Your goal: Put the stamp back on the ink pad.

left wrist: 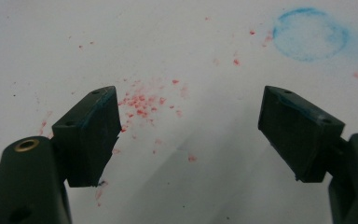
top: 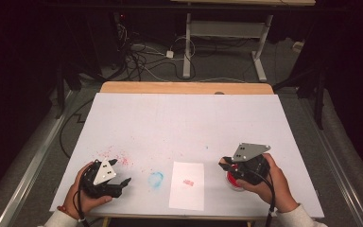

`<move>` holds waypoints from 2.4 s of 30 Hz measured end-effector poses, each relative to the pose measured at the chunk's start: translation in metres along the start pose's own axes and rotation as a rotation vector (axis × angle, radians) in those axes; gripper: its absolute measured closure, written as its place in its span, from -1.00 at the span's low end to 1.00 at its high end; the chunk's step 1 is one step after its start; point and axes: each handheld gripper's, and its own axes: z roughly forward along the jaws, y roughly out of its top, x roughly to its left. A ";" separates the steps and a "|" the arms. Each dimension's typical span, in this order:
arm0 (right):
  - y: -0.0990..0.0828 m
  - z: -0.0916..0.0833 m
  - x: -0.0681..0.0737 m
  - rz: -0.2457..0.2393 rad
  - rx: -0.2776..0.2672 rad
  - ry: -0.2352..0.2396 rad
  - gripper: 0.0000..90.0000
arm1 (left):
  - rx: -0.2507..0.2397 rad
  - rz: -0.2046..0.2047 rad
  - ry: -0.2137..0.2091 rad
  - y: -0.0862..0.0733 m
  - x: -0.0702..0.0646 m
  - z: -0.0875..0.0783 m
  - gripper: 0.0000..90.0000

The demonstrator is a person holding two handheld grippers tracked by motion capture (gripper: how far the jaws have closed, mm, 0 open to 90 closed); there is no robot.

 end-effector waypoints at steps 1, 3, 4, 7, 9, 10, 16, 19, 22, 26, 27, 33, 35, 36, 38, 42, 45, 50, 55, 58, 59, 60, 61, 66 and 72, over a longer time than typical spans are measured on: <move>-0.002 0.000 -0.001 0.005 0.004 -0.003 0.68 | 0.001 -0.001 -0.001 0.000 -0.001 0.000 -0.56; -0.007 -0.001 -0.001 0.017 0.014 -0.005 0.68 | 0.007 0.001 -0.002 -0.001 -0.001 0.000 -0.56; -0.009 -0.002 -0.002 0.019 0.020 -0.005 0.68 | 0.005 0.000 -0.001 -0.001 -0.001 0.000 -0.56; -0.017 0.000 -0.002 0.014 0.057 -0.025 0.67 | -0.002 -0.003 0.003 -0.001 -0.001 -0.002 -0.56; -0.022 0.002 -0.003 0.030 0.071 -0.014 0.67 | 0.007 -0.001 0.003 -0.001 -0.001 -0.001 -0.56; -0.025 0.002 -0.004 0.034 0.076 -0.012 0.67 | 0.009 0.001 0.003 0.000 -0.002 -0.001 -0.56; -0.038 0.008 -0.009 0.057 0.124 -0.016 0.67 | 0.013 0.004 0.000 0.000 -0.003 0.000 -0.56; -0.043 0.011 -0.013 0.073 0.137 -0.017 0.67 | 0.010 0.014 0.005 0.000 -0.003 0.001 -0.56; -0.048 0.017 -0.015 0.079 0.158 -0.020 0.67 | 0.018 0.007 -0.002 0.000 -0.003 0.001 -0.56; -0.050 0.023 -0.015 0.078 0.174 -0.016 0.67 | 0.019 0.007 -0.003 0.000 -0.003 0.001 -0.56; -0.050 0.023 -0.014 0.077 0.175 -0.013 0.67 | 0.019 0.007 -0.003 0.000 -0.003 0.001 -0.56; -0.051 0.025 -0.015 0.083 0.184 -0.009 0.67 | 0.018 0.006 -0.001 0.000 -0.003 0.001 -0.56; -0.051 0.025 -0.015 0.083 0.185 -0.005 0.67 | 0.019 0.006 -0.002 0.000 -0.003 0.001 -0.56; -0.051 0.025 -0.015 0.085 0.185 -0.003 0.67 | 0.020 0.007 -0.003 0.000 -0.004 0.001 -0.56; -0.052 0.025 -0.016 0.090 0.186 -0.001 0.67 | 0.023 0.007 -0.005 0.000 -0.004 0.001 -0.56; -0.052 0.025 -0.016 0.090 0.195 0.000 0.65 | 0.019 0.015 0.003 0.000 -0.003 0.002 -0.57; -0.051 0.025 -0.016 0.087 0.195 -0.001 0.64 | 0.023 0.005 -0.002 0.000 -0.004 0.001 -0.57; -0.050 0.025 -0.016 0.088 0.192 0.010 0.59 | 0.023 0.004 -0.002 0.000 -0.003 0.001 -0.57; -0.049 0.022 -0.015 0.089 0.183 0.014 0.52 | 0.019 0.014 0.004 0.000 -0.003 0.002 -0.57; -0.048 0.021 -0.015 0.086 0.175 0.017 0.50 | 0.019 0.014 0.004 0.000 -0.003 0.002 -0.57; -0.048 0.021 -0.015 0.090 0.173 0.015 0.48 | 0.019 0.014 0.003 0.000 -0.003 0.002 -0.57; -0.048 0.020 -0.016 0.093 0.171 0.015 0.47 | 0.019 0.013 0.003 0.000 -0.003 0.002 -0.57; -0.048 0.020 -0.016 0.094 0.171 0.015 0.46 | 0.019 0.014 0.003 0.000 -0.003 0.002 -0.57; -0.049 0.021 -0.017 0.098 0.172 0.009 0.39 | 0.023 0.004 -0.002 0.000 -0.003 0.002 -0.57; -0.048 0.018 -0.017 0.106 0.131 0.015 0.35 | 0.019 0.012 0.003 0.000 -0.003 0.002 -0.57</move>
